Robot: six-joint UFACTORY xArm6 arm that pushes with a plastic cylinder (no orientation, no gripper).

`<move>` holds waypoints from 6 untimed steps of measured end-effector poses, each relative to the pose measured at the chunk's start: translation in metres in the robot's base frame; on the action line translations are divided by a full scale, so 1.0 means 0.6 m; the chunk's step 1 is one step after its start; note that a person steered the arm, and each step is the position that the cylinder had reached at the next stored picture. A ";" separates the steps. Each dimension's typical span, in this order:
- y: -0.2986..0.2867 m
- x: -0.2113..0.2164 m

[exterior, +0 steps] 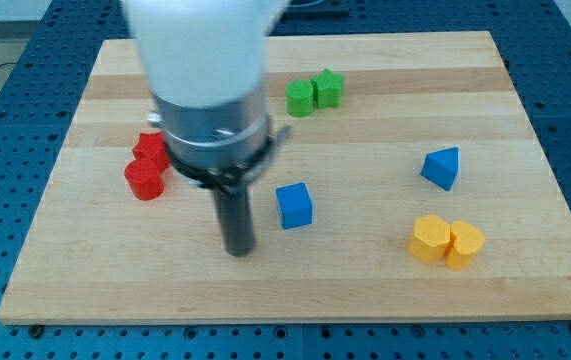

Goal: Push the blue cube closer to the left of the blue triangle

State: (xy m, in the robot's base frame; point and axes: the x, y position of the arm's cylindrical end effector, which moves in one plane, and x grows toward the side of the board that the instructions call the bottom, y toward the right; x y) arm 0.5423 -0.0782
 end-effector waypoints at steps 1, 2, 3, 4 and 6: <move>0.049 -0.013; 0.180 -0.029; 0.254 -0.050; 0.119 -0.040; 0.033 -0.066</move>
State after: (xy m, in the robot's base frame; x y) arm 0.5026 -0.0584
